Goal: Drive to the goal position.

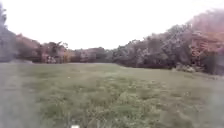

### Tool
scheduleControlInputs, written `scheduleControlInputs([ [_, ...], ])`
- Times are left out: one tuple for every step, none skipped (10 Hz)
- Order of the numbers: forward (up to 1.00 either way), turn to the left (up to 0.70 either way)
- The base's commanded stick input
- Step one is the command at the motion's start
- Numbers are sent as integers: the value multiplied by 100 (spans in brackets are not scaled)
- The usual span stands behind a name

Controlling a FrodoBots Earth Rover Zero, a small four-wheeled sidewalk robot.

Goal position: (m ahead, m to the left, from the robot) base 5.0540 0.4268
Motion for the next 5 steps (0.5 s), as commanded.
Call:
scheduleControlInputs([
  [98,0],
  [98,0],
  [98,0],
  [98,0],
  [98,0],
])
